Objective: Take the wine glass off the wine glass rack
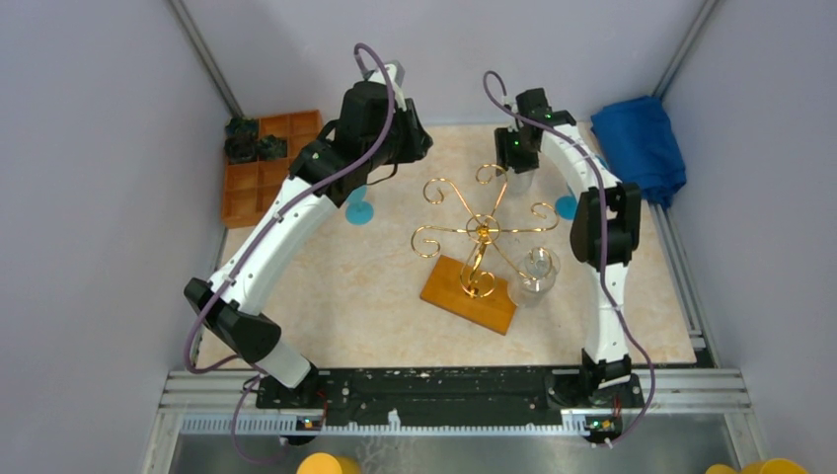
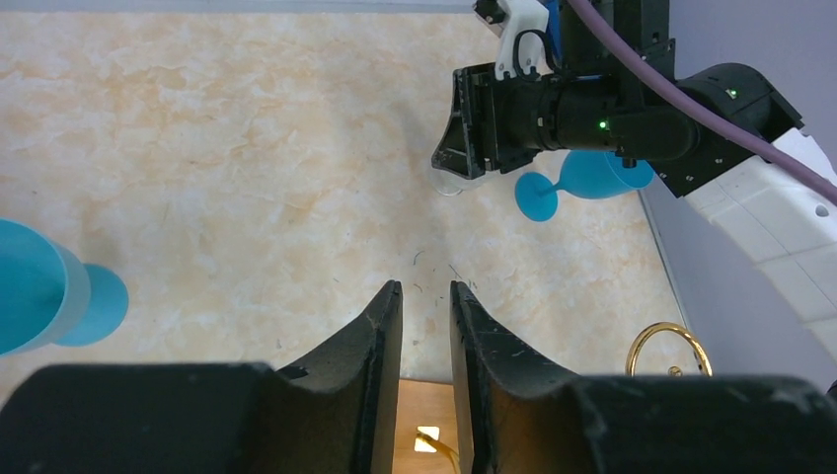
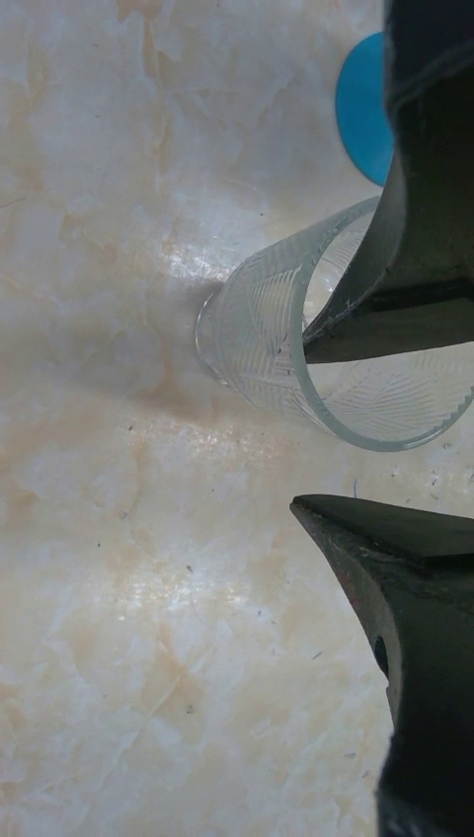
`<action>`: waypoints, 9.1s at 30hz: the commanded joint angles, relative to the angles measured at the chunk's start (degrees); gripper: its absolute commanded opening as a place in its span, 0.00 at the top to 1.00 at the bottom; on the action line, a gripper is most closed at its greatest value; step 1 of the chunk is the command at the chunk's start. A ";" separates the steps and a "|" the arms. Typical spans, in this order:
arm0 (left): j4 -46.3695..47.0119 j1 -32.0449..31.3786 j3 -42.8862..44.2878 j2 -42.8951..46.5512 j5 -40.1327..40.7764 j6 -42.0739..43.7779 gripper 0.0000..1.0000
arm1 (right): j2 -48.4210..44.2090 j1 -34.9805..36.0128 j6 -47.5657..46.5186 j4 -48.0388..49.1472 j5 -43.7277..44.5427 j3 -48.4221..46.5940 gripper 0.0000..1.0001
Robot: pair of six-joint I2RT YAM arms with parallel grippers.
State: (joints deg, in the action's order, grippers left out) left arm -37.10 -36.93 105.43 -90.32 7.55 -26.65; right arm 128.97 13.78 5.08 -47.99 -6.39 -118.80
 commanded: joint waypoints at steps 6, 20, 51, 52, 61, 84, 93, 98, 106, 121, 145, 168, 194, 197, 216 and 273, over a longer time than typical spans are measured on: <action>1.11 -0.16 -0.96 1.82 0.62 1.08 0.68 | -9.27 0.37 1.27 -3.01 -2.73 -8.35 0.45; 1.73 -0.25 -1.15 2.51 0.02 1.31 0.68 | -42.46 0.33 9.87 12.23 2.99 12.11 0.44; 3.40 -13.58 -8.83 14.56 1.72 0.82 0.68 | -107.13 -0.07 38.03 4.28 -16.10 56.52 0.63; 3.36 -13.68 -8.91 14.56 1.87 0.77 0.68 | -107.38 -0.08 38.16 4.08 -16.25 56.99 0.63; 3.93 -14.13 -9.18 14.29 1.92 0.73 0.68 | -109.80 -0.09 37.69 2.99 -14.62 61.73 0.65; 4.64 -14.14 -9.43 14.43 3.00 1.17 0.67 | -107.57 -0.13 42.90 9.64 -21.39 60.89 0.79; 5.00 -14.14 -9.75 14.21 2.78 1.10 0.67 | -106.98 -0.07 42.71 9.24 -21.07 59.13 0.80; 5.03 -14.14 -9.79 14.27 2.99 1.20 0.66 | -106.79 -0.07 43.08 9.59 -20.86 59.07 0.85; 5.46 -14.14 -10.41 14.56 2.99 1.30 0.66 | -106.46 -0.07 42.90 8.58 -20.94 58.53 0.99; 5.41 -14.14 -9.92 14.72 2.97 1.52 0.65 | -103.03 -0.12 52.96 9.03 -22.92 59.79 1.00; 4.72 -14.14 -8.36 13.95 4.25 2.26 0.64 | -100.82 -0.13 59.24 14.67 -28.23 59.86 1.00; 4.20 -14.14 -8.13 13.93 6.33 3.45 0.64 | -97.22 -0.03 58.22 21.68 -25.81 62.13 1.00; 4.12 -14.14 -7.91 12.74 6.92 4.14 0.64 | -96.27 -0.09 49.98 15.93 -11.74 55.96 1.00; 4.14 -14.14 -7.72 12.35 6.78 4.15 0.64 | -96.51 -0.07 49.34 14.49 -9.99 54.48 1.00; 4.12 -14.14 -5.35 10.27 5.41 4.16 0.64 | -97.30 -0.08 44.01 4.23 0.84 44.98 1.00; 139.82 25.86 -18.07 -10.38 -59.25 -81.19 0.43 | -52.21 6.21 76.57 88.99 -26.07 29.76 1.00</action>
State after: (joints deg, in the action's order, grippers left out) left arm 83.11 -10.79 84.05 -101.14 -50.09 -104.77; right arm 74.85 16.97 79.57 31.88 -32.32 -84.44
